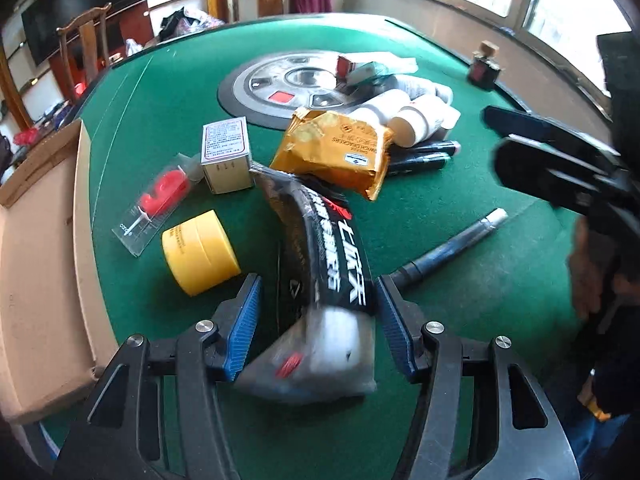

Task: Organize objects
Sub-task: 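Grasp the black-and-silver snack bag with the left gripper, then grasp a black marker with the right gripper while the left gripper holds the snack bag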

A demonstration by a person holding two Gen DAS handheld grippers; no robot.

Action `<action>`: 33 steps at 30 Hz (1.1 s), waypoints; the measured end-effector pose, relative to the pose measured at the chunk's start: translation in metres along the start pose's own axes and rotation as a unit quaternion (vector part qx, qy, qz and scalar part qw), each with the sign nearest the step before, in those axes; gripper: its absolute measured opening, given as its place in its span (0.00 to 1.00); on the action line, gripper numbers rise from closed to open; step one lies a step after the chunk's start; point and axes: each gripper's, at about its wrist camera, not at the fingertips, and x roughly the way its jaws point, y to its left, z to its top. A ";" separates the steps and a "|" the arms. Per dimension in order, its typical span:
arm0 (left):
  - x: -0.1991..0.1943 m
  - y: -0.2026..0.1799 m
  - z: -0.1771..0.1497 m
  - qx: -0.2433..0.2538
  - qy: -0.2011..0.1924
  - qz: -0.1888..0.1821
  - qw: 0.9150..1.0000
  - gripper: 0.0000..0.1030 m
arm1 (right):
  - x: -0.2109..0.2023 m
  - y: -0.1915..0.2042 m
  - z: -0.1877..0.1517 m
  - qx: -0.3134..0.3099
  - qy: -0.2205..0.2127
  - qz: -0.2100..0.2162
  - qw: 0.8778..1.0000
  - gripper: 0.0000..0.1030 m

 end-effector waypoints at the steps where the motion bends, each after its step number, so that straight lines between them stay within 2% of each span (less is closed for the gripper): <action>1: 0.001 0.001 0.002 -0.010 -0.003 -0.005 1.000 0.47 | 0.000 0.001 0.000 0.000 0.000 0.003 1.000 0.98; 3: 0.005 0.006 0.007 -0.033 0.000 -0.027 0.999 0.40 | 0.001 0.002 0.000 -0.003 0.002 0.004 1.000 0.98; 8: 0.006 0.018 -0.001 -0.084 -0.011 -0.028 0.996 0.31 | 0.006 0.008 -0.004 -0.020 0.015 0.012 1.000 0.98; 11: -0.002 0.017 -0.013 -0.085 -0.018 -0.005 0.996 0.30 | 0.012 0.016 -0.008 -0.040 0.032 0.022 0.998 0.98; 13: -0.008 0.015 -0.021 -0.075 -0.022 0.025 0.997 0.30 | 0.018 0.021 -0.012 -0.058 0.052 0.041 0.996 0.98; 15: -0.012 0.013 -0.030 -0.065 -0.022 0.038 0.997 0.30 | 0.024 0.029 -0.018 -0.088 0.081 0.051 0.991 0.90; 16: -0.013 0.013 -0.032 -0.063 -0.023 0.046 0.997 0.30 | 0.028 0.032 -0.022 -0.105 0.097 0.049 0.989 0.89; 19: -0.014 0.010 -0.038 -0.048 -0.028 0.069 0.996 0.30 | 0.040 0.036 -0.033 -0.144 0.141 0.030 0.979 0.77; 22: -0.013 0.009 -0.040 -0.039 -0.032 0.076 0.996 0.30 | 0.051 0.037 -0.041 -0.168 0.176 0.015 0.970 0.64; 23: -0.013 0.010 -0.040 -0.039 -0.033 0.076 0.996 0.30 | 0.055 0.036 -0.043 -0.173 0.188 0.007 0.967 0.56; 25: -0.012 0.009 -0.040 -0.035 -0.034 0.079 0.996 0.30 | 0.051 0.039 -0.042 -0.179 0.187 0.007 0.966 0.49; 27: -0.012 0.007 -0.040 -0.032 -0.034 0.085 0.995 0.30 | 0.047 0.040 -0.042 -0.178 0.191 0.005 0.965 0.35; 30: -0.012 0.004 -0.040 -0.025 -0.035 0.093 0.995 0.30 | 0.044 0.042 -0.044 -0.176 0.192 -0.004 0.965 0.20; 32: -0.011 0.002 -0.041 -0.022 -0.036 0.098 0.994 0.30 | 0.040 0.041 -0.047 -0.162 0.190 -0.010 0.968 0.13; 33: -0.011 0.002 -0.041 -0.021 -0.036 0.099 0.994 0.31 | 0.037 0.041 -0.048 -0.152 0.188 -0.013 0.970 0.13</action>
